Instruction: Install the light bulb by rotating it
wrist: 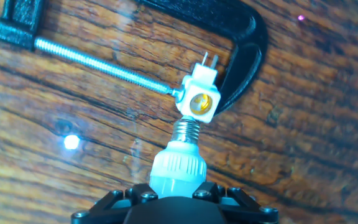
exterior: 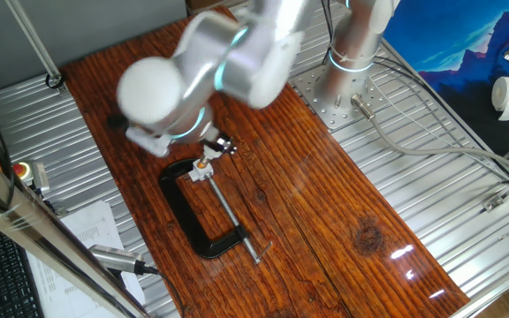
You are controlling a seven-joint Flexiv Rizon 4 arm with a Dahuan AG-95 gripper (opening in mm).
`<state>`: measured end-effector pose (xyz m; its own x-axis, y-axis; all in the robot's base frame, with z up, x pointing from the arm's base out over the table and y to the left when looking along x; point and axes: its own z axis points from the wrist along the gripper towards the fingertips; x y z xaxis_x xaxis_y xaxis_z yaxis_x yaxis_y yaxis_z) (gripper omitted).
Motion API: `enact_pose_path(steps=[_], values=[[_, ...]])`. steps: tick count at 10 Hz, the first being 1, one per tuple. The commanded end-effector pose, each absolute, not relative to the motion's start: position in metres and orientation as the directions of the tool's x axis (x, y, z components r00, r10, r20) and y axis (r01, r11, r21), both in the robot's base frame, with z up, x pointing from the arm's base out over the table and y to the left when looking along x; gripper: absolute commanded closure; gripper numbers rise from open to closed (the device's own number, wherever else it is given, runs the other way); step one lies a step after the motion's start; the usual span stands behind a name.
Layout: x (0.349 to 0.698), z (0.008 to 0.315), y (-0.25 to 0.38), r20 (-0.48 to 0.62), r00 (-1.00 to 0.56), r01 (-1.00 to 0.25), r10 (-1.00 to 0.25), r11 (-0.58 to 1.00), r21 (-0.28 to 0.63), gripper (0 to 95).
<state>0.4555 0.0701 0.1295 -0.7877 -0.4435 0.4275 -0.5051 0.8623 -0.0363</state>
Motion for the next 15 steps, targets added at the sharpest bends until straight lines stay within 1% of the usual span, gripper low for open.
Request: enact_pose_path(steps=[1, 5, 10, 12, 15], values=[[0.463, 0.108, 0.059, 0.523, -0.657, -0.605, -0.542, 0.794, 0.063, 76.0], [0.462, 0.1, 0.049, 0.539, -0.63, -0.628, -0.558, 0.775, 0.068, 76.0], [0.464, 0.106, 0.043, 0.574, -0.585, -0.666, -0.573, 0.743, 0.063, 76.0], [0.464, 0.098, 0.04, 0.578, -0.572, -0.675, -0.582, 0.734, 0.07, 76.0], [0.464, 0.097, 0.039, 0.58, -0.566, -0.68, -0.585, 0.729, 0.072, 76.0]])
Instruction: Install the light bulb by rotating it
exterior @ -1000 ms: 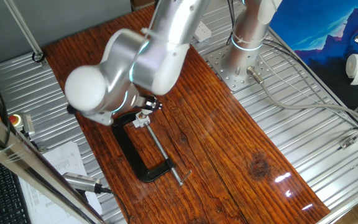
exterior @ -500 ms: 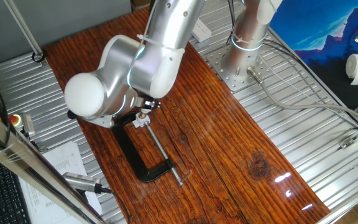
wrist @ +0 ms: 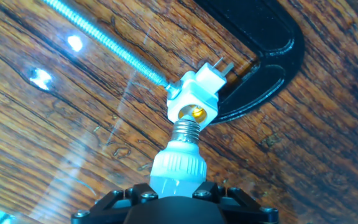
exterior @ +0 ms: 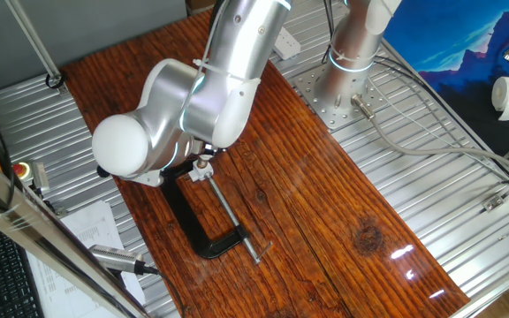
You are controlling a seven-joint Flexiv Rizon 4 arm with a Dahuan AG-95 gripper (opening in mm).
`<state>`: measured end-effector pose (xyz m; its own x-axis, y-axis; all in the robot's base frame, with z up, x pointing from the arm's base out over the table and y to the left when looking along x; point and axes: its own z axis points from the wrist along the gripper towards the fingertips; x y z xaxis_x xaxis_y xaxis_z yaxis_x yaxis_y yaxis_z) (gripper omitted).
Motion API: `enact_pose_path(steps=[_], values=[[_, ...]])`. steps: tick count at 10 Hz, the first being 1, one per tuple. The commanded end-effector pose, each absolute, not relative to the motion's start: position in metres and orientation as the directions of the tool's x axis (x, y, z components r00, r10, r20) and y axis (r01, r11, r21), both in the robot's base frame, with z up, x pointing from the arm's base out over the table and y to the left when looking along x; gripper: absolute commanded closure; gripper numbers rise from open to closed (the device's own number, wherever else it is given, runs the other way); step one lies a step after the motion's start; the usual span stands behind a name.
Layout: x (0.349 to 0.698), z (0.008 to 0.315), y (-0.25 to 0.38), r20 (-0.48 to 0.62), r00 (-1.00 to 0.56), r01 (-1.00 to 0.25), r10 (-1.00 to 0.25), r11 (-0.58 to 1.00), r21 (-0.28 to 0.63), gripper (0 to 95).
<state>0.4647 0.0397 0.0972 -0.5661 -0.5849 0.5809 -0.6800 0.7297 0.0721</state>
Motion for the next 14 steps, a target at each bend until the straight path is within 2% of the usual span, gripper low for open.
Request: enact_pose_path(steps=[1, 14], values=[[0.4639, 0.0976, 0.0379, 0.587, -0.557, -0.687, -0.588, 0.723, 0.072, 76.0], [0.4671, 0.0909, 0.0365, 0.636, -0.486, -0.719, -0.6, 0.688, 0.099, 76.0]])
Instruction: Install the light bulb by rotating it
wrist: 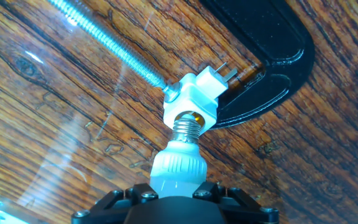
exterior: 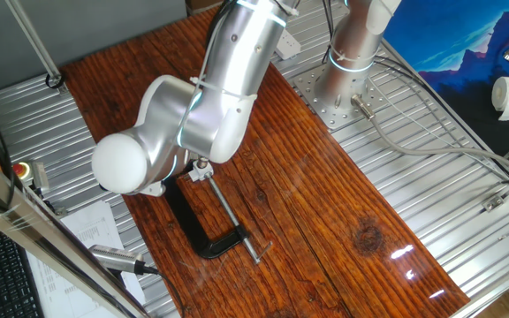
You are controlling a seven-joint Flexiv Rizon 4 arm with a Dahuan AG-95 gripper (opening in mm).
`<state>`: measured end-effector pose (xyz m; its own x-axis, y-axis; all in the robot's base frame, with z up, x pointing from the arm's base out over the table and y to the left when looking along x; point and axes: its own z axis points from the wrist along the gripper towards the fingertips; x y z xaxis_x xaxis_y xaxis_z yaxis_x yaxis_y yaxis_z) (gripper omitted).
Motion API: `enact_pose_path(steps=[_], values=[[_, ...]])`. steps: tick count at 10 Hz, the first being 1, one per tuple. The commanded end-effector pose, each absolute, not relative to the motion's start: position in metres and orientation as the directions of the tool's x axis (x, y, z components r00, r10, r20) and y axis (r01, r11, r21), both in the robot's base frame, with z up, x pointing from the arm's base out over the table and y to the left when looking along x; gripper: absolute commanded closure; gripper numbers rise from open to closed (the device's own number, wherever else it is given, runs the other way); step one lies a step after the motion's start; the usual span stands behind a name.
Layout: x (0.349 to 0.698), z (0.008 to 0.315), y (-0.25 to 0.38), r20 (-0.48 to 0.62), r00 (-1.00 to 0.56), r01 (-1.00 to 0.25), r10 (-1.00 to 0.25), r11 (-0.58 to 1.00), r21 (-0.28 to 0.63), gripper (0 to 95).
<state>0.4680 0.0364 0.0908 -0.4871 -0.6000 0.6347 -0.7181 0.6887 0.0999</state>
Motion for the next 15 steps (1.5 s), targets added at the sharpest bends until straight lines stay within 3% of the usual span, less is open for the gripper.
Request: enact_pose_path(steps=[1, 15], values=[[0.4672, 0.0911, 0.0366, 0.635, -0.484, -0.721, -0.602, 0.686, 0.101, 76.0], [0.4678, 0.0959, 0.0335, 0.678, -0.424, -0.743, -0.6, 0.659, 0.118, 76.0]])
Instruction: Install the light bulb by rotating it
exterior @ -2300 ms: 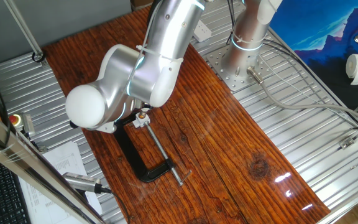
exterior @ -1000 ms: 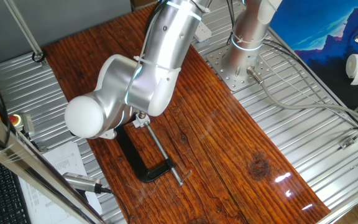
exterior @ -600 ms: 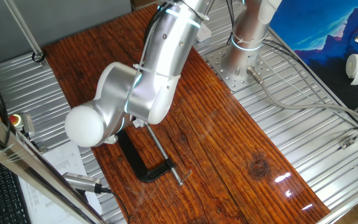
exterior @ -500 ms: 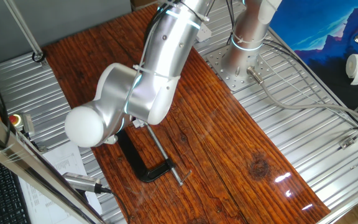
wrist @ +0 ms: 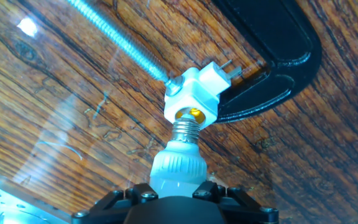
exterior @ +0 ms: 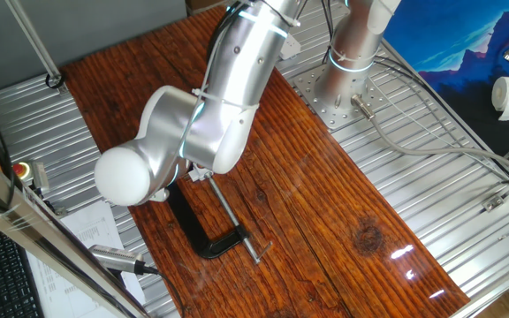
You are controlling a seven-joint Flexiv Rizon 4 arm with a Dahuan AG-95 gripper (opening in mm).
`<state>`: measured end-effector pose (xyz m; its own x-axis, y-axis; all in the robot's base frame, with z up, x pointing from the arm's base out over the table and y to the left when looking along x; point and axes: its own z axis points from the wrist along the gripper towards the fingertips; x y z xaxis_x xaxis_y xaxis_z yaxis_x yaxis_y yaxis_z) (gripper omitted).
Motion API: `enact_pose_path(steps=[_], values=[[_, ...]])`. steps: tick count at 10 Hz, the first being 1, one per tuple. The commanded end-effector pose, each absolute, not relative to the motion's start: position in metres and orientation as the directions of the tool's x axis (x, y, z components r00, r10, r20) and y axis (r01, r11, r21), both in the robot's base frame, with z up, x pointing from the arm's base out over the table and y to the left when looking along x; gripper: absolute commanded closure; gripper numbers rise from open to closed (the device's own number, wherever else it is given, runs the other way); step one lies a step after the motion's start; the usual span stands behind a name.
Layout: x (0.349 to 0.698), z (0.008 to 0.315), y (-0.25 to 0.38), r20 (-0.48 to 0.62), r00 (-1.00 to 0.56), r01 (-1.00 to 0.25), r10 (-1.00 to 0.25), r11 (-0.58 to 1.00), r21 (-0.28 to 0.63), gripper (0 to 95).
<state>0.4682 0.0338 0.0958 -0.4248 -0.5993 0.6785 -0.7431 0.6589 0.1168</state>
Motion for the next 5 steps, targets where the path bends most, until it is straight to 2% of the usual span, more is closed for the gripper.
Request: enact_pose_path(steps=[1, 5], values=[[0.4679, 0.0958, 0.0336, 0.683, -0.42, -0.743, -0.598, 0.659, 0.12, 76.0], [0.4684, 0.0949, 0.0352, 0.696, -0.414, -0.739, -0.586, 0.663, 0.118, 76.0]])
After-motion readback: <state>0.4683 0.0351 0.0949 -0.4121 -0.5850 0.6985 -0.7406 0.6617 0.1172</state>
